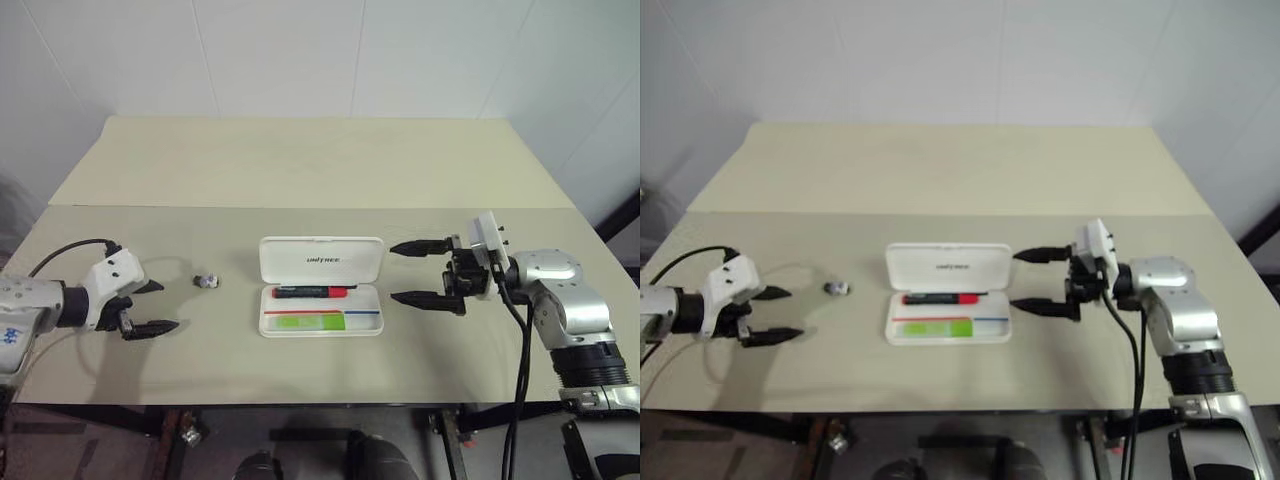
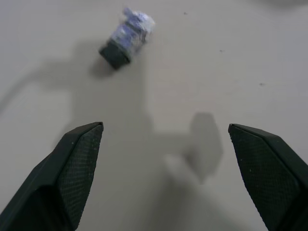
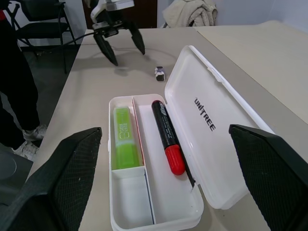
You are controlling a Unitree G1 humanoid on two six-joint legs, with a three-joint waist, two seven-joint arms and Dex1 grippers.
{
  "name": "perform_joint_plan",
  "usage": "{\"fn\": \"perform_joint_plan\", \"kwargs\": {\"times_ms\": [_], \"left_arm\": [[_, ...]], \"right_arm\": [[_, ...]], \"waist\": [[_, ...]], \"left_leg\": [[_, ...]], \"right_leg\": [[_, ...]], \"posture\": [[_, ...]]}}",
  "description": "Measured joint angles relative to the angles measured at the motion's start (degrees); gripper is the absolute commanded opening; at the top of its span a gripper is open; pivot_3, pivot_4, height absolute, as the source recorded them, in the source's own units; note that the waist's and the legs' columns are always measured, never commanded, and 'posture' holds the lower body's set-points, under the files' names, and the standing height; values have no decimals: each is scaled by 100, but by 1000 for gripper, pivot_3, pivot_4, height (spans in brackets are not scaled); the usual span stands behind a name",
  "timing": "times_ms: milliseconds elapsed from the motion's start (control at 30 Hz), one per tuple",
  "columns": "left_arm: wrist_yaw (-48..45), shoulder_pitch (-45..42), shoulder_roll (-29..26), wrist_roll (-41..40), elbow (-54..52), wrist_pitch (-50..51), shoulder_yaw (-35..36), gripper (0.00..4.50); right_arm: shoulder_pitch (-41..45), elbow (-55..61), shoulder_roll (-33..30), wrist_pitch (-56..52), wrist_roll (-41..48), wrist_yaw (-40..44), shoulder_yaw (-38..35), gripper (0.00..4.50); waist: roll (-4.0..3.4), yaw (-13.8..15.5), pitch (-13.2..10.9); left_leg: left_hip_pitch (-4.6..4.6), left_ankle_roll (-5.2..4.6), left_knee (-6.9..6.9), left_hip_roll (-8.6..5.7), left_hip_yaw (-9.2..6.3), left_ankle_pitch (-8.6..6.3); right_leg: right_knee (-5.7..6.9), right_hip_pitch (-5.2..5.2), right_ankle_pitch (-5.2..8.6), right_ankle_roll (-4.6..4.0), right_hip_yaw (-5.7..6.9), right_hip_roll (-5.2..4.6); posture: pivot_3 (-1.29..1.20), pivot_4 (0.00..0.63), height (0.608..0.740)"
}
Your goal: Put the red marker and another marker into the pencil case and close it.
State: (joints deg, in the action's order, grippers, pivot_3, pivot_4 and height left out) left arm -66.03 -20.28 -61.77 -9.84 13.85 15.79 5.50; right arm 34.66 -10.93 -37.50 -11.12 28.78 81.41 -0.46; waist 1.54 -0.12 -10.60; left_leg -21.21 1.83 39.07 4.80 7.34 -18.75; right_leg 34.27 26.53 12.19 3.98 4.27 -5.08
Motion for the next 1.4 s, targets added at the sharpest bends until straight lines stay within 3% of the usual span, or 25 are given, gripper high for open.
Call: {"fn": "perform_joint_plan", "kwargs": {"times_ms": [267,533,900,1400], "left_arm": [[-940,-2135,488,621,2488,-1639,-937,4431],[-1654,-3401,1012,861,4234,-2291,-1185,4431],[-1849,-3857,1410,1399,5520,-2413,-1359,4431],[-834,-4224,1597,1947,6048,-2407,-1385,4431]], "right_arm": [[-26,22,8,-5,-37,-27,-7,4500],[-216,191,-25,-17,-36,-140,-41,4500],[-432,417,-94,-51,11,-265,-225,4500],[-500,495,-96,-70,19,-348,-228,4500]], "waist": [[1,5,0],[3,-3,1],[3,-8,2],[5,-1,3]], "left_leg": [[-5,15,3,0,14,5],[-4,13,5,0,19,3],[-4,11,6,1,19,2],[8,6,11,0,16,4]], "right_leg": [[-12,0,-3,7,2,1],[-16,0,-5,12,0,1],[-15,0,-6,12,-1,0],[13,-2,-6,11,-2,-3]], "posture": [[0,150,740],[0,150,740],[0,150,740],[0,150,740]]}}
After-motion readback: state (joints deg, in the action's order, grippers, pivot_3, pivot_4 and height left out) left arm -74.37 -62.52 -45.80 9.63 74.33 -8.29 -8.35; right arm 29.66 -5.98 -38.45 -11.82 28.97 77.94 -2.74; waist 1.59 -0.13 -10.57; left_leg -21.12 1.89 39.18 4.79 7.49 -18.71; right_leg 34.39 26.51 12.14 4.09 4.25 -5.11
